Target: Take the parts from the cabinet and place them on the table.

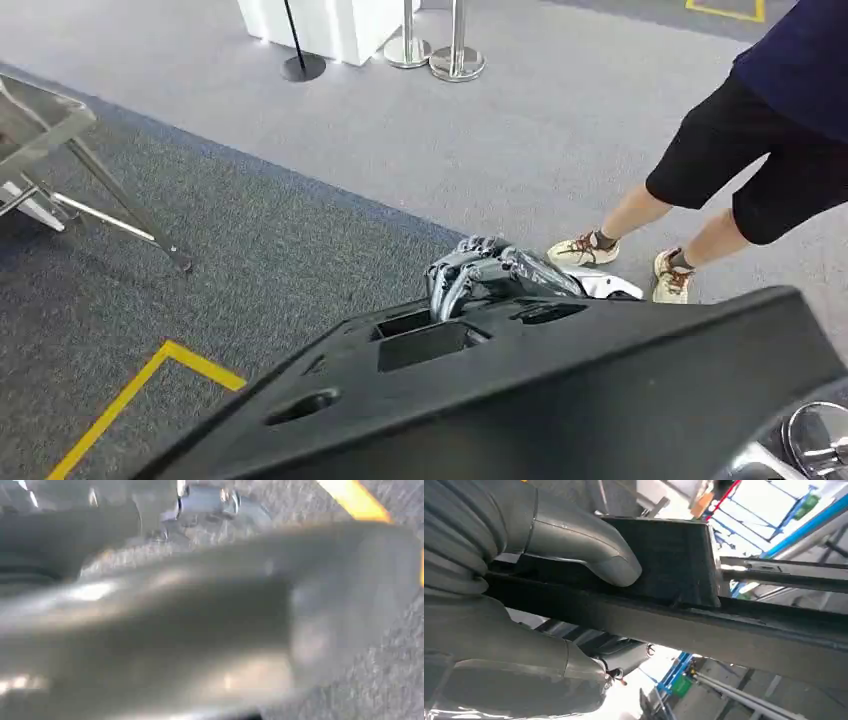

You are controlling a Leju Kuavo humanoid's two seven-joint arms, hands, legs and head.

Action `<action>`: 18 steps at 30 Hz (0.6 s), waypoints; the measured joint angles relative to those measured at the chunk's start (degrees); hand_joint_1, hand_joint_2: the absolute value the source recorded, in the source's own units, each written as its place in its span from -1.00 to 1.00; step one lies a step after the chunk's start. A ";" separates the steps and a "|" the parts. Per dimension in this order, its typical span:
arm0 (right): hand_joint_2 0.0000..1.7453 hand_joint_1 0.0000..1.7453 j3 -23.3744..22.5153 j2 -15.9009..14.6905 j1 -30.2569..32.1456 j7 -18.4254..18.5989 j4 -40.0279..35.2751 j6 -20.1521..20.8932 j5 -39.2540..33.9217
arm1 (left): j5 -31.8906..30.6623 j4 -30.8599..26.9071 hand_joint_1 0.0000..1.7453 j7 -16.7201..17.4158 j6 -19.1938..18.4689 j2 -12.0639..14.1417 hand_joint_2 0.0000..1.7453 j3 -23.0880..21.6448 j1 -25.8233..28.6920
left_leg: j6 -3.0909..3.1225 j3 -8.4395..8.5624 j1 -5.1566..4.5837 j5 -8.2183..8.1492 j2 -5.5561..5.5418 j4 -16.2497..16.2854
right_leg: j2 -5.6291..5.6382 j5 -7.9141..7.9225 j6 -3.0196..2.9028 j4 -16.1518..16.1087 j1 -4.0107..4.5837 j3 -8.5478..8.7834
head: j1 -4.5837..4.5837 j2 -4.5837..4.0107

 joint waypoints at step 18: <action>1.00 1.00 0.15 0.70 -2.74 2.34 0.68 1.73 -1.20 | 0.83 0.17 -1.00 3.37 -1.49 0.13 -1.00 -0.48 0.19 | 0.71 0.53 -0.38 -0.44 9.97 -0.59 | -12.30 -1.34 -0.37 -0.82 1.57 2.14 | -0.35 0.00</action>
